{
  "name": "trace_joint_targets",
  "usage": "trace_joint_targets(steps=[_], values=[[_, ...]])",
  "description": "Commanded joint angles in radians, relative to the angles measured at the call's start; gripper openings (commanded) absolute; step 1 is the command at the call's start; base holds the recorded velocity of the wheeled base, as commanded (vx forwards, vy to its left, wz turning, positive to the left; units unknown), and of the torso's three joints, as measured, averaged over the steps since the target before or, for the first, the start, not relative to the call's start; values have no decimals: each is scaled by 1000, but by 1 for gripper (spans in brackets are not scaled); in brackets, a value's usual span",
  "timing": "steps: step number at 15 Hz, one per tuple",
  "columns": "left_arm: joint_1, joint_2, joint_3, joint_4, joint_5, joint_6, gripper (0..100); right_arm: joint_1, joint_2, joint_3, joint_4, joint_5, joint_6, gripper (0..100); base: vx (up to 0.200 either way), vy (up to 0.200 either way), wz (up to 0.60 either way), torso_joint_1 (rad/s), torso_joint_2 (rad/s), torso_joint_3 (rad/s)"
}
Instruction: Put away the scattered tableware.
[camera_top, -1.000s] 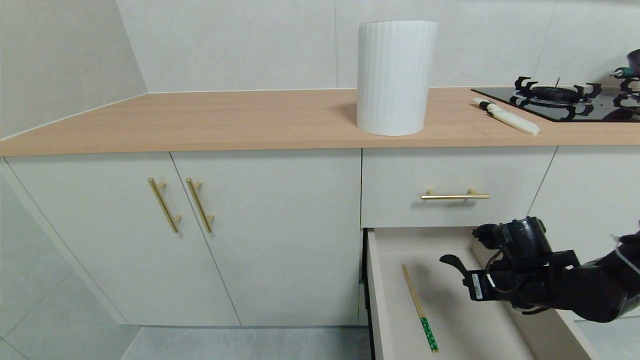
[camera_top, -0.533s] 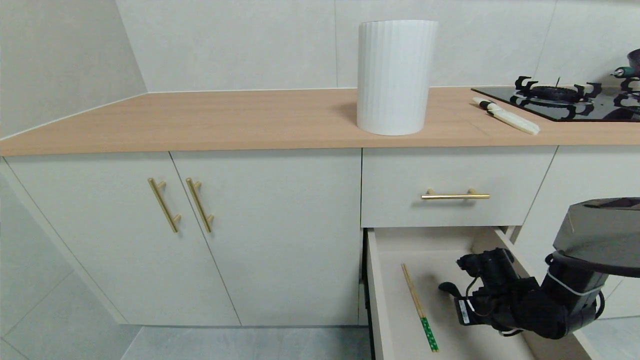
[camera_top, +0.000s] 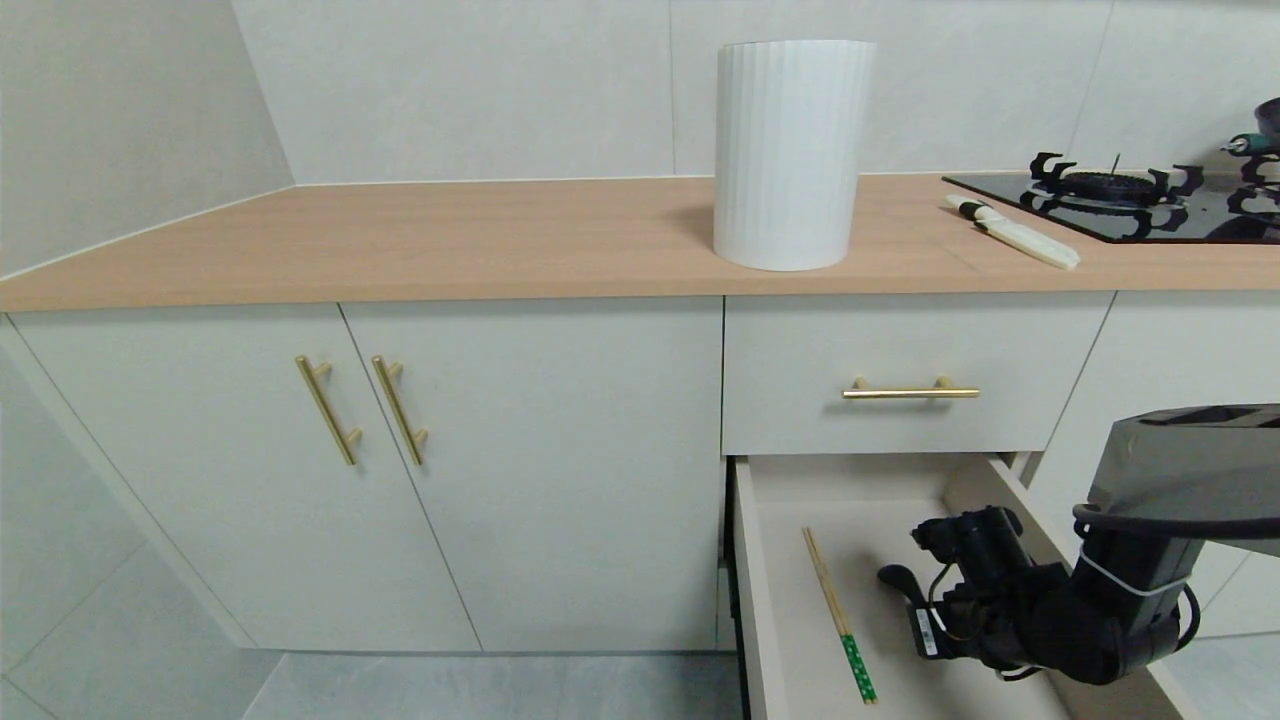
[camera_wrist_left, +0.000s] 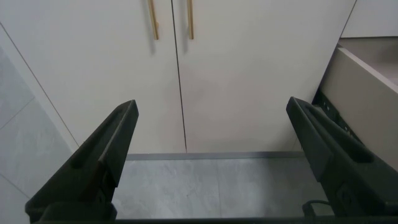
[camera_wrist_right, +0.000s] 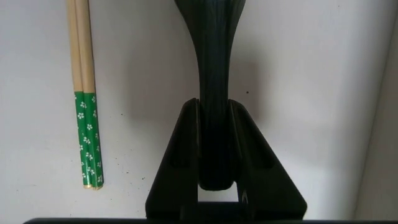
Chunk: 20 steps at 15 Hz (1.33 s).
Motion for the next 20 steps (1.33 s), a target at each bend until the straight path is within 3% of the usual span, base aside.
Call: trace_joint_targets(steps=[1, 2, 3, 9, 12, 16, 20], values=[[0, 0, -1, 0, 0, 0, 100, 0, 3, -2, -1, 0, -1, 0, 0, 0, 0, 0, 0, 0], [0, 0, 0, 0, 0, 0, 100, 0, 3, -1, 1, 0, -1, 0, 0, 0, 0, 0, 0, 0], [0, 0, 0, 0, 0, 0, 100, 0, 1, -1, -1, -1, -1, 100, 0, 0, 0, 0, 0, 0], [0, 0, 0, 0, 0, 0, 100, 0, -10, 1, -1, -8, 1, 100, 0, 0, 0, 0, 0, 0], [0, 0, 0, 0, 0, 0, 100, 12, -226, 67, 18, 57, 12, 100, 0, 0, 0, 0, 0, 0], [0, 0, -1, 0, 0, 2, 100, 38, -465, 79, 209, 86, 7, 100, 0, 0, 0, 0, 0, 0], [0, 0, -1, 0, 0, 0, 100, 78, -697, 22, 496, 88, -17, 100, 0, 0, 0, 0, 0, 0]])
